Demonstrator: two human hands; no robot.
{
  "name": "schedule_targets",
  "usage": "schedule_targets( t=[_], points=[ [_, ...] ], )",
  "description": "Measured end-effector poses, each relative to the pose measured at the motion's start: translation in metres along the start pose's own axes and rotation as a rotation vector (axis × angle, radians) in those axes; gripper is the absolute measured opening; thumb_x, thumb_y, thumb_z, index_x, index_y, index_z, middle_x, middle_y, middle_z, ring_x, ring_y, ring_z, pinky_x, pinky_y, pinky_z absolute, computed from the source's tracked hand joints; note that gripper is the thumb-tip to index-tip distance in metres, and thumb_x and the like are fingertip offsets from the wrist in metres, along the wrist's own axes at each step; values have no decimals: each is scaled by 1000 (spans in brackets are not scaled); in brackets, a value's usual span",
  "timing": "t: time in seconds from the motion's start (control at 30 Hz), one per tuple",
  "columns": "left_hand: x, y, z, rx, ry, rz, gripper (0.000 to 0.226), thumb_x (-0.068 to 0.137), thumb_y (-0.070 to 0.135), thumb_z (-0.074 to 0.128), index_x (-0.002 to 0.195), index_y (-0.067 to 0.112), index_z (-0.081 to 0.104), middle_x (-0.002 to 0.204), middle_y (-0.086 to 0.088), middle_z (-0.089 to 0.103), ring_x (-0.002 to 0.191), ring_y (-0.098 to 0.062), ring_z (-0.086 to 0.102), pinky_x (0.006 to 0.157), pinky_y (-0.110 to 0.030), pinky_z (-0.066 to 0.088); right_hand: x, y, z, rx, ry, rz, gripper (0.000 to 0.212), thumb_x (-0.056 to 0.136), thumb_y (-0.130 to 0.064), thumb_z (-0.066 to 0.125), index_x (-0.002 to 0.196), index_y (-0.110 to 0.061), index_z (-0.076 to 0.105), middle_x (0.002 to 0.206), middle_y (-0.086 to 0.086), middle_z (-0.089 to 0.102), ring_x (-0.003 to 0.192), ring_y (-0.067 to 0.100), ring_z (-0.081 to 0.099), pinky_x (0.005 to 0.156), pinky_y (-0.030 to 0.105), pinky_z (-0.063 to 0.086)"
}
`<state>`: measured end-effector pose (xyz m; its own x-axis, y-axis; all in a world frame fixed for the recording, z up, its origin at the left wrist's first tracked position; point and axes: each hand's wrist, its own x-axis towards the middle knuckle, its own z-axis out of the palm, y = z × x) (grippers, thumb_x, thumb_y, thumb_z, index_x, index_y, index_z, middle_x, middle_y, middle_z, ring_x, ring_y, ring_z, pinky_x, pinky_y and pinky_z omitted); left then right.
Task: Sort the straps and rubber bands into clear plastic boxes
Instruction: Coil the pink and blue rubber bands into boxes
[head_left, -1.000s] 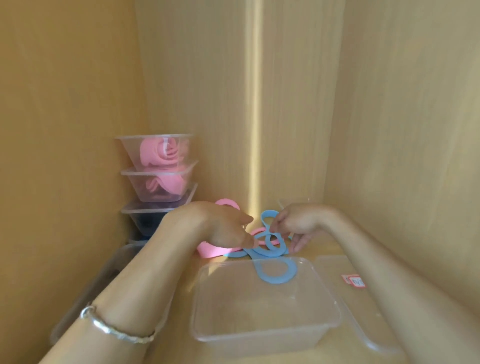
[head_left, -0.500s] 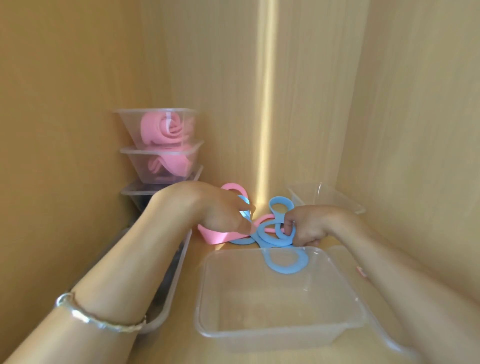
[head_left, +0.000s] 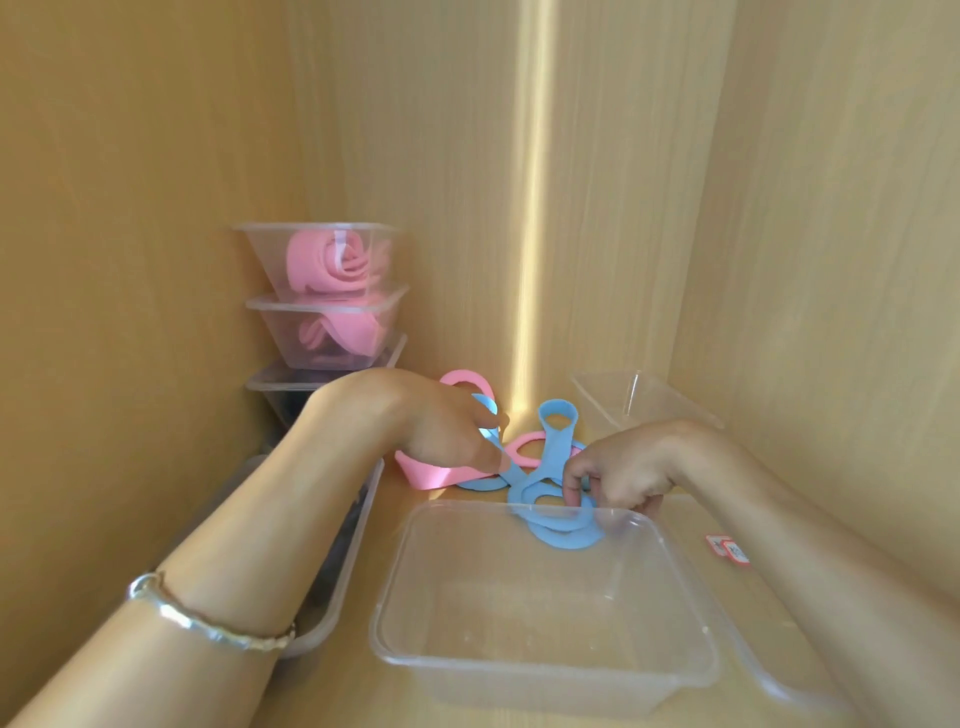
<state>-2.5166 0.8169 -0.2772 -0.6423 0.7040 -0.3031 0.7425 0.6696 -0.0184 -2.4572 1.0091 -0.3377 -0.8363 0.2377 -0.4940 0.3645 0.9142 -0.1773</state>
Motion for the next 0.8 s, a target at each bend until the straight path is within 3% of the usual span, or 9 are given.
schedule_targets(
  t=[0.17,0.3,0.5,0.57,0.63,0.73,0.8],
  points=[
    [-1,1,1,-12,-4,8,60,97,55,37,151,40,17,160,11,13,146,-19,15,113,-33,16,-2,-3,0,-20,-6,8,23,79,-15,70,84,-34,58,81,-4,52,66,11,52,65,23,49],
    [1,1,2,0,-1,11,60,97,56,36,151,40,17,160,10,13,146,-19,16,112,-33,17,-10,-8,0,-141,72,-32,14,79,-22,68,78,-32,58,70,-13,47,60,4,45,54,17,38],
    [5,-3,2,-22,-2,35,59,97,54,37,151,39,19,159,8,17,144,-20,20,112,-34,19,-12,-7,-2,-83,212,-120,6,72,-29,67,74,-30,61,71,-12,49,60,8,44,57,23,34],
    [6,-6,1,-99,49,79,55,96,51,41,147,37,29,145,3,40,129,-20,43,104,-34,33,-16,-5,-11,51,396,-213,12,63,-37,63,71,-28,62,82,-6,58,66,12,48,62,28,37],
    [7,-9,-1,-229,187,138,46,95,44,47,139,35,41,120,3,58,103,-17,57,90,-32,44,-27,-6,-24,290,569,-339,15,58,-36,59,67,-25,63,79,-7,60,65,12,47,63,29,37],
    [9,-11,-3,-397,460,175,57,97,39,48,149,37,25,133,1,56,112,-18,57,89,-25,44,-48,-18,-40,655,694,-498,3,73,-22,62,73,-20,60,66,-6,63,53,9,40,52,24,33],
    [11,-11,-3,-521,593,219,63,98,39,47,152,34,16,138,-1,51,115,-17,56,94,-26,42,-57,-29,-44,858,743,-580,13,87,-11,57,75,-15,56,61,-4,63,46,9,37,47,23,31]
  ],
)
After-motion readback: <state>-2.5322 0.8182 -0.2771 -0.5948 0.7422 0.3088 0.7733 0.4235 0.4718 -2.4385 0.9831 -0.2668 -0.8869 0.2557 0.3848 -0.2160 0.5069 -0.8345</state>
